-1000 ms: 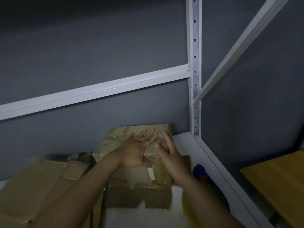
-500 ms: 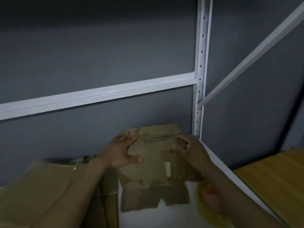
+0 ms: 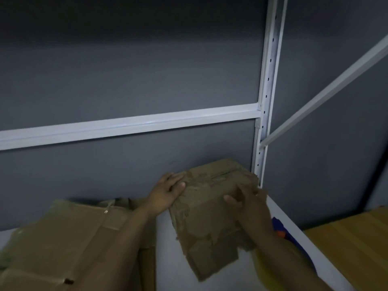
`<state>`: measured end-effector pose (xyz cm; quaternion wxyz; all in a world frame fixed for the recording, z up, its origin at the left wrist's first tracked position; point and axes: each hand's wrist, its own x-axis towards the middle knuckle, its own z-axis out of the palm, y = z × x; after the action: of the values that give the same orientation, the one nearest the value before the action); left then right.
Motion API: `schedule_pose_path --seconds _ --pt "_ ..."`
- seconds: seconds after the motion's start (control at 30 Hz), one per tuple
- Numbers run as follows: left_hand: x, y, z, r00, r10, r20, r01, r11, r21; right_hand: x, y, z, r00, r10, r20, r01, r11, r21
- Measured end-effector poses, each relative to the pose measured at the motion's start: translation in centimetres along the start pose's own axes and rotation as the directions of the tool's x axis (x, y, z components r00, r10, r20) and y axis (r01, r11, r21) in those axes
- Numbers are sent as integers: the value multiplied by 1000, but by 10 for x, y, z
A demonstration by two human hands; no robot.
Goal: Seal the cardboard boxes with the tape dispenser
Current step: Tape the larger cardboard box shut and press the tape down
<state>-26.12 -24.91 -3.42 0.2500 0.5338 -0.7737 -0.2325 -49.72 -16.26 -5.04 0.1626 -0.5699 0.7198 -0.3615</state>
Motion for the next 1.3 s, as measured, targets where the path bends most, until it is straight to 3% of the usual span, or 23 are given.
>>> schedule_pose_path --seconds 0.1,0.2,0.37,0.5,0.67,0.77,0.83,0.93,1.07,1.3 --pt "-24 -2 6 991 -55 -122 44 995 -89 -12 -10 6 988 14 151 -41 984 175" --pt "-64 0 14 977 37 -209 -23 997 70 -11 -14 6 971 -44 233 -33 948 315" --pt "-104 17 38 945 129 -301 -39 957 289 12 -10 -5 922 -167 348 48 944 326" --pt "-111 34 54 937 -3 -350 165 886 434 21 10 -17 849 -244 468 114 951 288" --pt "-116 41 62 923 -73 -377 253 854 454 1 74 -47 937 -174 304 179 984 12" --pt "-119 48 74 901 -111 -419 305 849 432 -26 135 -52 973 27 228 25 975 -222" --pt "-121 50 82 889 -136 -438 337 842 421 -37 155 -50 971 114 210 -50 956 -289" --pt "-125 55 89 879 -157 -451 364 831 420 -38 165 -52 974 179 142 -138 956 -259" --pt "-130 65 95 864 -157 -478 384 819 425 -41 172 -57 953 239 187 -191 951 -244" --pt "-137 103 110 853 -195 -483 342 910 237 -64 151 -85 999 49 3 -49 998 -49"
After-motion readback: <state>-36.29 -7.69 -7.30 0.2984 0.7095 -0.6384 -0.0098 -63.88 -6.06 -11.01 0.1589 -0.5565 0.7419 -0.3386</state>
